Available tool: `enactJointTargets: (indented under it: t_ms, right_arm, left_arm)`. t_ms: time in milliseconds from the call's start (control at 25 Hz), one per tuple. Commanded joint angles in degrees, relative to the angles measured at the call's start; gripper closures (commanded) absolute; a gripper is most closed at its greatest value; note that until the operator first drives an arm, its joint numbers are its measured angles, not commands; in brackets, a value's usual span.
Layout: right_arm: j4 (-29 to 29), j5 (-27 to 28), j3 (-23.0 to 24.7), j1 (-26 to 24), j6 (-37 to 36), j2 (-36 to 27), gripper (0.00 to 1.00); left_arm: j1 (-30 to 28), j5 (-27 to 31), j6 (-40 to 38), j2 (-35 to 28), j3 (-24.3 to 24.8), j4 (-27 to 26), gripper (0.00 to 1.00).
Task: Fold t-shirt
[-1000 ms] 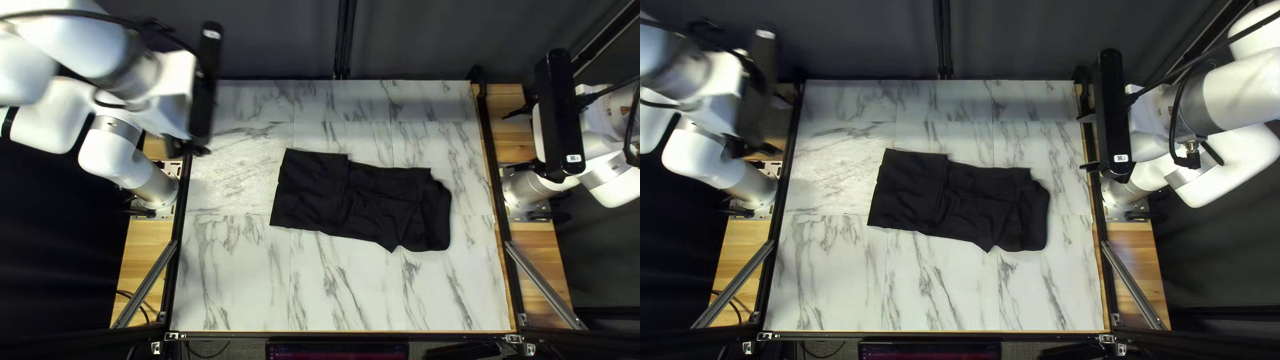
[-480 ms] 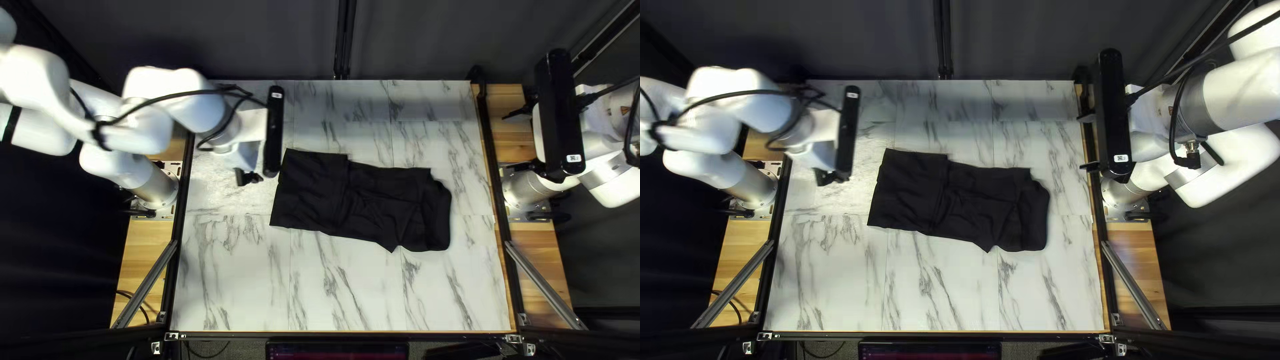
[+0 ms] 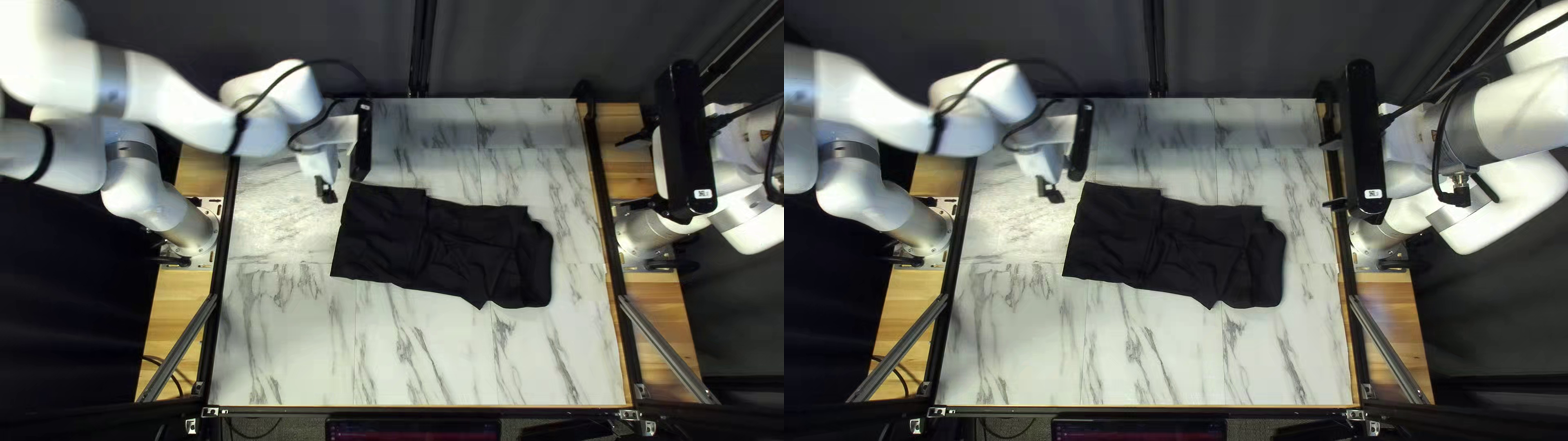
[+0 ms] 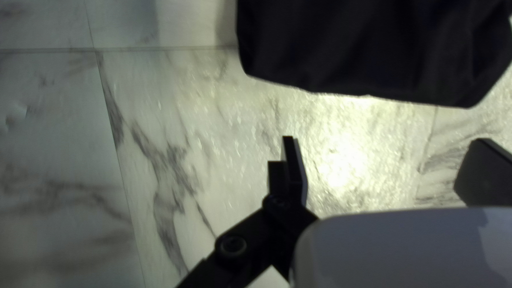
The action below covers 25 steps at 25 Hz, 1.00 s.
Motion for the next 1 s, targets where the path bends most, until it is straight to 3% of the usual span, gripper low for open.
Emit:
enactJointTargets:
  t_ms: [40,160,400,1000]
  right_arm:
    - [0.00,0.00,0.00,0.00,0.00,0.00,0.00]
    - [0.00,0.00,0.00,0.00,0.00,0.00,0.00]
    - [0.00,0.00,0.00,0.00,0.00,0.00,0.00]
    - [0.00,0.00,0.00,0.00,0.00,0.00,0.00]
  left_arm:
    - [-0.21,0.18,-0.37,0.08,-0.17,0.20,0.00]
    - [-1.09,-0.61,-2.28,0.00,-0.15,1.45,0.00]
    - [-2.46,-9.70,-8.59,1.80,2.23,7.00,0.00]
    - [-1.30,-14.79,-4.74,9.45,1.64,1.88,0.00]
